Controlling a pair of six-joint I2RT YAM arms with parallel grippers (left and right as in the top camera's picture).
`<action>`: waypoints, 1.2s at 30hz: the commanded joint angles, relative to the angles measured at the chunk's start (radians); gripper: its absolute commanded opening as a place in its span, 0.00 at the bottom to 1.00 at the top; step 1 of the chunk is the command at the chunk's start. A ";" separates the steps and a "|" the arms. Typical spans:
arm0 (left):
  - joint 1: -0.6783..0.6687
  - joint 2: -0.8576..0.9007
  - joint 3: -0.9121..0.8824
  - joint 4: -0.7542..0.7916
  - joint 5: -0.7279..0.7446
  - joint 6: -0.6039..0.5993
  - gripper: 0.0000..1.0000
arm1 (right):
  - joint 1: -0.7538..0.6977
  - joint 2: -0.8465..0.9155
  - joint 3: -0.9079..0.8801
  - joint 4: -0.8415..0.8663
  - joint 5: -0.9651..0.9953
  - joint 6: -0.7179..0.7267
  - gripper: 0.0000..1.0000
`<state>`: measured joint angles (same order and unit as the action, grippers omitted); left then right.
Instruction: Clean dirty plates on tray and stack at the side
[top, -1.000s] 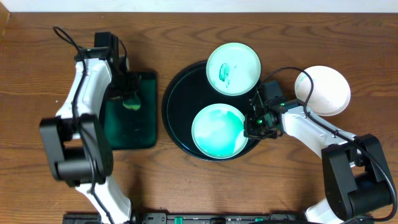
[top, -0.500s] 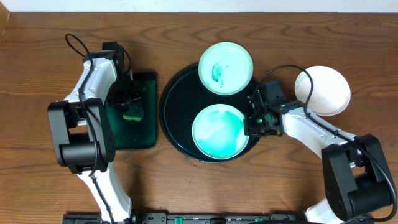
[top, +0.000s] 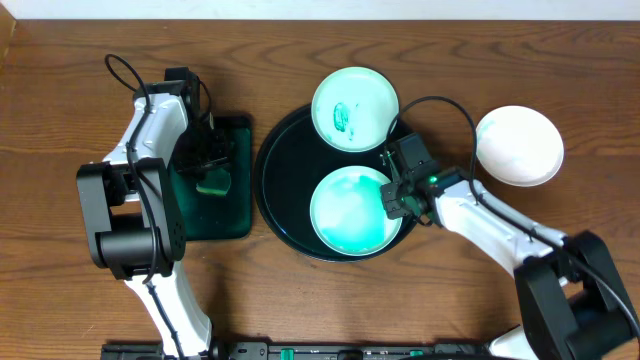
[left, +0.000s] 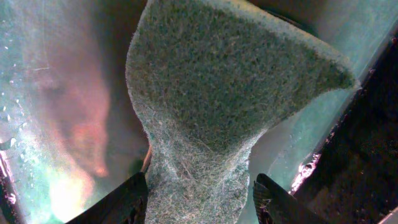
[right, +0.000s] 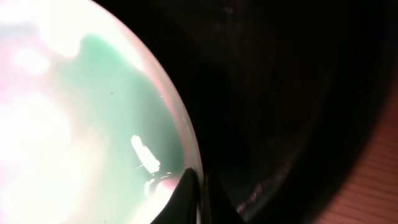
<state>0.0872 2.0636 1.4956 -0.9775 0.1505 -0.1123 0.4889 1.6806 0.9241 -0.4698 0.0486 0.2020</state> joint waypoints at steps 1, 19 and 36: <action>0.000 -0.010 -0.004 -0.009 -0.005 -0.006 0.57 | 0.060 -0.074 0.019 -0.006 0.206 -0.029 0.01; 0.000 -0.010 -0.004 -0.014 -0.005 -0.006 0.58 | 0.201 -0.144 0.024 -0.008 0.584 -0.152 0.01; 0.000 -0.010 -0.004 -0.017 -0.005 -0.024 0.59 | 0.251 -0.144 0.068 0.041 0.718 -0.225 0.01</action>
<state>0.0872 2.0636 1.4956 -0.9871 0.1505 -0.1307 0.7216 1.5562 0.9531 -0.4454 0.6777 0.0334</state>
